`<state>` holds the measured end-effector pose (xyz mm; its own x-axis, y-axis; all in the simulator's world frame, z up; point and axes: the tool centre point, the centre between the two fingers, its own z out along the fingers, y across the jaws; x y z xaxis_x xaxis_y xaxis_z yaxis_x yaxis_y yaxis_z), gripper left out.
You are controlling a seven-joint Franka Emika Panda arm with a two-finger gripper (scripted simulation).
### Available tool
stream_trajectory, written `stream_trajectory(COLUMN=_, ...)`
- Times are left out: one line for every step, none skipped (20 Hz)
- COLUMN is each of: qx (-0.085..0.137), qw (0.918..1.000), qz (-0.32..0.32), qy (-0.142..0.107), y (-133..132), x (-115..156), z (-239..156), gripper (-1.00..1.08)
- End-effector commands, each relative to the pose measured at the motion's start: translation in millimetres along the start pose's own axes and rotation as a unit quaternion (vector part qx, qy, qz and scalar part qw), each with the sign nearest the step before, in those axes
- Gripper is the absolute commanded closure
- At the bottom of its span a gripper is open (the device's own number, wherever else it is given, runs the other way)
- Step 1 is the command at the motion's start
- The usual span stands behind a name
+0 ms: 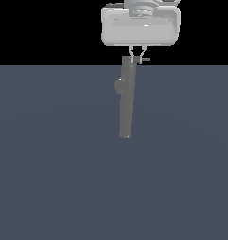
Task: Turn on the faucet by rotating a designated handle.
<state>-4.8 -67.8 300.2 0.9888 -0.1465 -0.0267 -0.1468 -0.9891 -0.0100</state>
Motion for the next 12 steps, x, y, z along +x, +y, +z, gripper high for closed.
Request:
stream_trajectory(qx=-0.002, qw=0.9999, qz=0.006, qy=0.008, y=10.9, x=15.4, z=-0.3, gripper=1.08)
stream_trajectory(qx=-0.002, qw=0.9999, qz=0.007, qy=0.009, y=13.6, x=18.6, z=-0.5, gripper=1.08)
stream_trajectory(qx=-0.003, qw=0.9999, qz=0.009, qy=0.009, y=16.4, x=21.8, z=-0.6, gripper=1.08)
stream_trajectory(qx=-0.003, qw=0.9999, qz=0.01, qy=0.01, y=19.1, x=24.9, z=-0.8, gripper=1.08)
stream_trajectory(qx=-0.003, qw=0.9999, qz=0.011, qy=0.01, y=21.8, x=28.0, z=-0.9, gripper=1.08)
stream_trajectory(qx=-0.003, qw=0.9999, qz=0.013, qy=0.011, y=24.5, x=31.1, z=-1.1, gripper=1.08)
stream_trajectory(qx=-0.004, qw=0.9998, qz=0.014, qy=0.011, y=27.2, x=34.2, z=-1.3, gripper=1.08)
stream_trajectory(qx=-0.004, qw=0.9998, qz=0.016, qy=0.012, y=29.9, x=37.2, z=-1.4, gripper=1.08)
stream_trajectory(qx=-0.004, qw=0.9998, qz=0.017, qy=0.012, y=32.5, x=40.2, z=-1.6, gripper=1.08)
stream_trajectory(qx=-0.004, qw=0.9997, qz=0.018, qy=0.013, y=35.2, x=43.2, z=-1.8, gripper=1.08)
stream_trajectory(qx=-0.005, qw=0.9997, qz=0.02, qy=0.013, y=37.8, x=46.1, z=-2.0, gripper=1.08)
stream_trajectory(qx=-0.005, qw=0.9997, qz=0.02, qy=0.013, y=37.8, x=46.1, z=-2.0, gripper=1.08)
